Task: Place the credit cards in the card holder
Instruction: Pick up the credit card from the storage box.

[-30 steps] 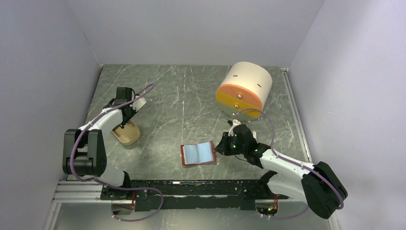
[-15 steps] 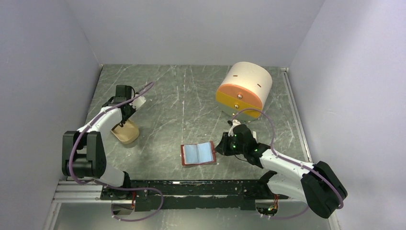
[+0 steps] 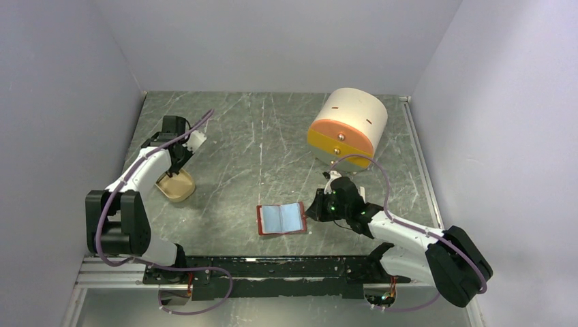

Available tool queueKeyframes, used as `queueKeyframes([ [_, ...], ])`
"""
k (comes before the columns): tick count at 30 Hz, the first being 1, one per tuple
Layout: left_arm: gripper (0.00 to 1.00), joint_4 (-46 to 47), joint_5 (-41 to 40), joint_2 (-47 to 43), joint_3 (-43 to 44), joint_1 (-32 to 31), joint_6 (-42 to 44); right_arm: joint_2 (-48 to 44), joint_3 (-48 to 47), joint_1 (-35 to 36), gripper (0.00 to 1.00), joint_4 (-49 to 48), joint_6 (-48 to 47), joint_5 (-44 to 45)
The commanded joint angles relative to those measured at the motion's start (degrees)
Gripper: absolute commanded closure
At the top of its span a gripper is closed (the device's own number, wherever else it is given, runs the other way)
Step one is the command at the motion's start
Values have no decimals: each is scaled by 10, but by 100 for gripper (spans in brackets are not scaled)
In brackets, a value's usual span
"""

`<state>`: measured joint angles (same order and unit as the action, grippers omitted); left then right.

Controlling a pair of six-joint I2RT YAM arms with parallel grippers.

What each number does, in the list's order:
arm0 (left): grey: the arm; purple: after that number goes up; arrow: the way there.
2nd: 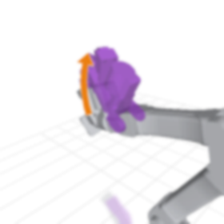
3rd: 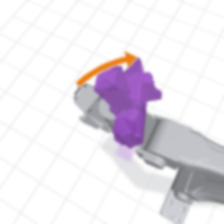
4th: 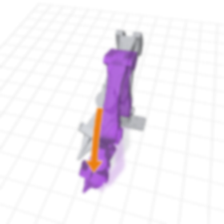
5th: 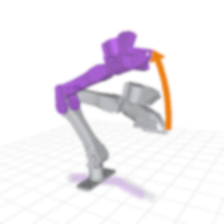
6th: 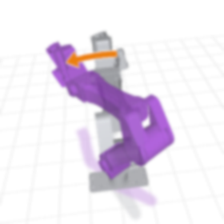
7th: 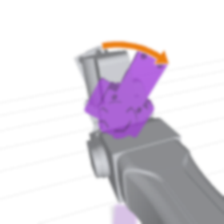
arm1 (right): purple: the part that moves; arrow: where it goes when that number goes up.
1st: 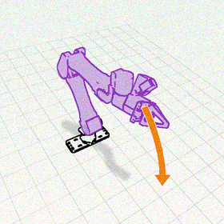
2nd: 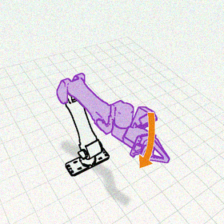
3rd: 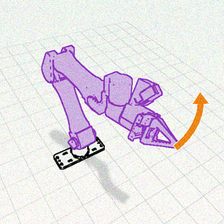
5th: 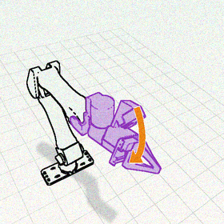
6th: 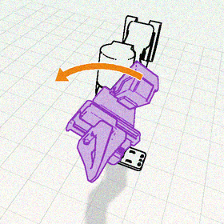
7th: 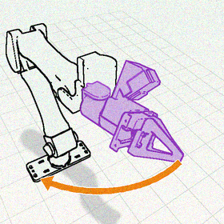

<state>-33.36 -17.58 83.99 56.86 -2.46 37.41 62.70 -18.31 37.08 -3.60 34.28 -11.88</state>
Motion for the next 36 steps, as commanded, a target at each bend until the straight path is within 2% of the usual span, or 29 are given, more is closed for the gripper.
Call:
queueKeyframes([
  [1, 91, -47, 45, -25, 28, -3, -41, -1, -5, -6, 84, -10, 2, -5],
  [9, 91, -57, 95, -89, 56, -3, -88, -16, -5, -6, 84, 5, 2, 2],
  [13, 91, -63, 145, -106, 79, -3, -133, -23, -5, -6, 86, 6, 8, 2],
  [19, 91, -26, 333, -144, 76, -4, -210, -28, -9, -6, 88, 18, 12, 4],
  [24, 91, 56, 451, -212, 35, -4, -270, -39, -11, -6, 93, 34, 11, 13],
  [30, 91, 122, 557, -258, 9, -13, -348, -51, -25, -6, 96, 63, 5, 30],
  [36, 91, 124, 590, -264, 1, -48, -368, -56, -32, -6, 96, 94, -4, 49],
])
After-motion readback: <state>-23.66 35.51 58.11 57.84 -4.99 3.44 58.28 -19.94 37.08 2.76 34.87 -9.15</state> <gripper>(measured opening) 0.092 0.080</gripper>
